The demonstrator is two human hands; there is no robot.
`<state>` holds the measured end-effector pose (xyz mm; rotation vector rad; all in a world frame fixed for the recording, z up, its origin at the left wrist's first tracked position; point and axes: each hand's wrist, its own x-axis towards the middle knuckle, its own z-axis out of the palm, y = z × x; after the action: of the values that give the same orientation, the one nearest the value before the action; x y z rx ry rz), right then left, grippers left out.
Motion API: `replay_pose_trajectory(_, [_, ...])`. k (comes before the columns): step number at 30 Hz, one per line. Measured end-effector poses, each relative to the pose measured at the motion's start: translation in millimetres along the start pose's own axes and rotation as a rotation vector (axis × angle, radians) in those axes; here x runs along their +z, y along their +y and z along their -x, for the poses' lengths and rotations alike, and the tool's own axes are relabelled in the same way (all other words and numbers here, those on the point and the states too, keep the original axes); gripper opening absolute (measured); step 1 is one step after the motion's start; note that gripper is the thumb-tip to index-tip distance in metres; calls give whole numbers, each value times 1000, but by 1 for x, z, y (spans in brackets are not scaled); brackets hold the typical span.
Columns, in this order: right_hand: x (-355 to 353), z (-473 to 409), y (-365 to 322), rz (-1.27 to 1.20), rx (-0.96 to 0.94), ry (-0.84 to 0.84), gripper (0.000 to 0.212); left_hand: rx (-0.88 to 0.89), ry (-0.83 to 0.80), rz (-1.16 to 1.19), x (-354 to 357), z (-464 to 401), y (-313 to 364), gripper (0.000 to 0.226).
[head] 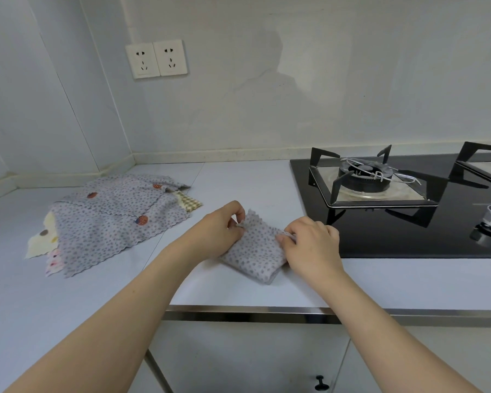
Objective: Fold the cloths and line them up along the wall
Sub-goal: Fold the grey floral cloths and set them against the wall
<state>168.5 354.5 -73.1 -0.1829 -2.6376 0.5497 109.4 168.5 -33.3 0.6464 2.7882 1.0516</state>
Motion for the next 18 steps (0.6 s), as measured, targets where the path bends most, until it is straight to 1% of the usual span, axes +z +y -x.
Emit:
replay_pose_trajectory(4, [0, 0, 0, -20, 12, -1, 18, 76, -6, -22, 0, 7, -2, 8])
replay_pose_trajectory(6, [-1, -1, 0, -43, 16, -7, 16, 71, 14, -1, 0, 8, -4, 3])
replay_pose_trajectory(7, [-1, -1, 0, -52, 21, -11, 16, 65, 25, 9, 0, 7, -4, 5])
replay_pose_trajectory(10, [-2, -1, 0, -80, 23, -12, 16, 21, 34, 50, -1, 3, -4, 11])
replay_pose_trajectory(14, [-2, -2, 0, -99, 29, 2, 16, -69, 50, 102, -1, -3, -2, 10])
replay_pose_trajectory(16, [-2, -2, -1, -82, 30, 12, 17, -95, 67, 94, 1, -5, 0, 8])
replay_pose_trajectory(18, [0, -1, -1, -32, 33, 18, 20, -129, 91, 142, 3, -7, 4, 10])
